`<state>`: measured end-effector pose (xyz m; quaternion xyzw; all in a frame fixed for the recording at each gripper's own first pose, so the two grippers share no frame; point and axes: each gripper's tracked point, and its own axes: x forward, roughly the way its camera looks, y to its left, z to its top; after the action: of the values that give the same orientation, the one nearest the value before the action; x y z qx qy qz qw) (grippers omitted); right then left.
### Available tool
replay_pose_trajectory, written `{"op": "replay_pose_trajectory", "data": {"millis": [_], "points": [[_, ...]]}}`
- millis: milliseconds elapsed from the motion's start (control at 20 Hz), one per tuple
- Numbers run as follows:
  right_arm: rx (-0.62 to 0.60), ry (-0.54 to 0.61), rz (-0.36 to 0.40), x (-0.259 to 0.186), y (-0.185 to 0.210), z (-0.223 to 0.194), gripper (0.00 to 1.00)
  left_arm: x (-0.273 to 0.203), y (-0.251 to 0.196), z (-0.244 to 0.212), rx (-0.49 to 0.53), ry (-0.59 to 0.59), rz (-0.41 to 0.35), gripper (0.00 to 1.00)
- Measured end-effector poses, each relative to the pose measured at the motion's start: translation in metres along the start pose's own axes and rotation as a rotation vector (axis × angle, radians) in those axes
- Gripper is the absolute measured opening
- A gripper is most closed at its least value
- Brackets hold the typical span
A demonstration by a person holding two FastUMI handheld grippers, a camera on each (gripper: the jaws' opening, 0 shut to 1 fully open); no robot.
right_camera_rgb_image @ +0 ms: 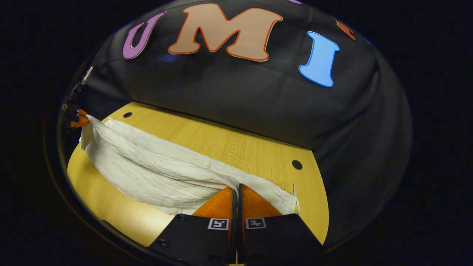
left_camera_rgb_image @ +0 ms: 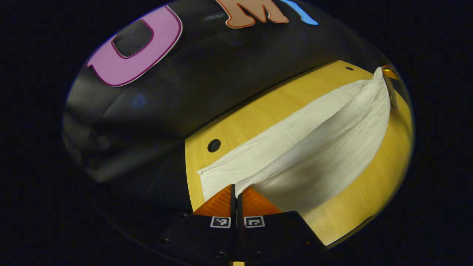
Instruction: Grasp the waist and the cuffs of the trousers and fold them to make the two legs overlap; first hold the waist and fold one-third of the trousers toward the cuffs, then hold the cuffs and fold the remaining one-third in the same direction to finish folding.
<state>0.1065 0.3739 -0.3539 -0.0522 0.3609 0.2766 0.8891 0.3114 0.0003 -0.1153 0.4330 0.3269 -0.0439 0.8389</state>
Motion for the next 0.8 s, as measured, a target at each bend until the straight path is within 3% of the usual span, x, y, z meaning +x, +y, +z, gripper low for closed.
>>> {"op": "replay_pose_trajectory", "data": {"millis": [100, 150, 250, 550, 650, 750, 800], "points": [[0.038, -0.006, 0.011, 0.026, -0.002, 0.010, 0.02, -0.003, -0.024, -0.004, -0.040, -0.001, 0.038, 0.00], [0.055, -0.004, 0.020, 0.043, -0.001, 0.013, 0.01, 0.021, -0.010, 0.031, -0.060, -0.003, 0.056, 0.00], [0.076, 0.019, 0.045, 0.078, 0.003, 0.010, 0.02, 0.061, 0.005, 0.045, -0.103, 0.003, 0.086, 0.00], [0.129, 0.112, 0.139, 0.146, 0.029, -0.032, 0.02, 0.135, -0.019, 0.028, -0.198, 0.011, 0.122, 0.00], [0.177, 0.110, 0.182, 0.160, 0.039, -0.033, 0.11, 0.135, -0.021, 0.032, -0.231, -0.013, 0.130, 0.02], [0.251, 0.097, 0.226, 0.161, 0.043, -0.028, 0.20, 0.132, -0.034, 0.042, -0.270, -0.054, 0.093, 0.19], [0.285, 0.090, 0.244, 0.161, 0.045, -0.024, 0.46, 0.129, -0.043, 0.051, -0.298, -0.081, 0.065, 0.33]]}}
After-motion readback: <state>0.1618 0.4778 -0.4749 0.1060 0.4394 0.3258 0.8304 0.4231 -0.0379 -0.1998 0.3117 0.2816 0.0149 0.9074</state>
